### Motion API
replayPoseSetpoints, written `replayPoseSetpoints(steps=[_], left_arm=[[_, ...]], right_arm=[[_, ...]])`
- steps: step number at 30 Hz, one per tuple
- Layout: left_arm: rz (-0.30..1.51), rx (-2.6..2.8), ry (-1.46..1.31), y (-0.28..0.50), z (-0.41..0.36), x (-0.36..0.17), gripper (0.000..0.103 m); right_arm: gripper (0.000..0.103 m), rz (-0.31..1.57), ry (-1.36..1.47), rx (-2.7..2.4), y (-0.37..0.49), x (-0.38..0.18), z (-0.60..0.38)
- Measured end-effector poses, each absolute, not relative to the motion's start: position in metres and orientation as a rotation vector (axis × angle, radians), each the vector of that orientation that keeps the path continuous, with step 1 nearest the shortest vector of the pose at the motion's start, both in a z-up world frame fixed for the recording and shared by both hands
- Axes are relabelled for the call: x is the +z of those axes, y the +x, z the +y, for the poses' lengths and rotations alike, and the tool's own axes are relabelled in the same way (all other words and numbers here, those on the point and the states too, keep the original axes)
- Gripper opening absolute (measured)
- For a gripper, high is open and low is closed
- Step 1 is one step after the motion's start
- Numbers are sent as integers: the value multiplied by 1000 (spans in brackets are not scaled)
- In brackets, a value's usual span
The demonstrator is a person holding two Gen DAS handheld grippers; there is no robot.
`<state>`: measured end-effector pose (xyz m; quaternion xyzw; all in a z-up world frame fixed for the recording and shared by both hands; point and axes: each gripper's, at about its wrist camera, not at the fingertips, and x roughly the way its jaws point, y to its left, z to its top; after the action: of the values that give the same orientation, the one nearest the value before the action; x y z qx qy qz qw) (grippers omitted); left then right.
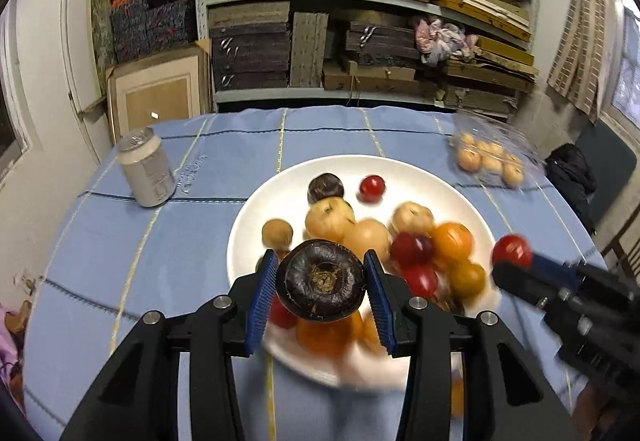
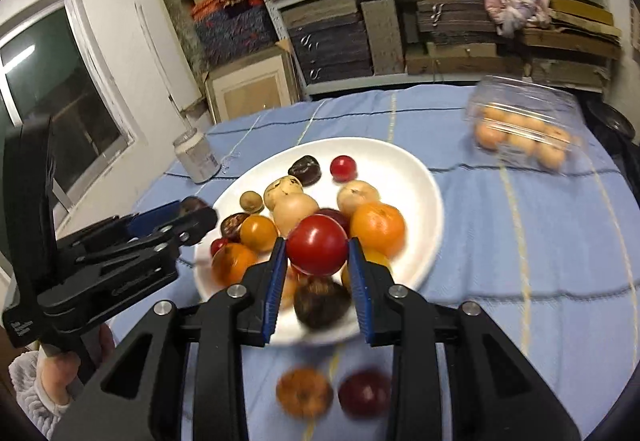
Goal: Organize fruits
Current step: 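Carry the dark brown fruit and red tomato onto the plate and open both tools, then withdraw both tools from the plate toward the last two fruits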
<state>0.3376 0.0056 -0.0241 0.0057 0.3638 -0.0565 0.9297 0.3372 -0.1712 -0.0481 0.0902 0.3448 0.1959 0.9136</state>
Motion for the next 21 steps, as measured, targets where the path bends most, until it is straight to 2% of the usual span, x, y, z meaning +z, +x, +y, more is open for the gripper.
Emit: replayPoseSetpoints(steps=[3,4,5,6,13,18,21], left_arm=[[761,-112,-9,358,9,-33,47],[767,-106,-12,365,10,-38,53],[766,-104,-12,366,11,-39,69],[759,-101,-14,366,12,-42,75],[751,-95,-18,352,18,-36,80],[706,-90,7,291,7,-29,93],[706,-98,14,249,-2,-35,93]], right_arm=[[32,710,155,393,358,-56,-160],[41,709,159,396,363,-58,-160],[60,708,165,406,364,-60,-159],[64,688,181,408,363,-62,-163],[64,644,197,397,349,-44,-174],[81,596,150,362,301,-31,-189],[84,573,193,326,268,-42,-210]])
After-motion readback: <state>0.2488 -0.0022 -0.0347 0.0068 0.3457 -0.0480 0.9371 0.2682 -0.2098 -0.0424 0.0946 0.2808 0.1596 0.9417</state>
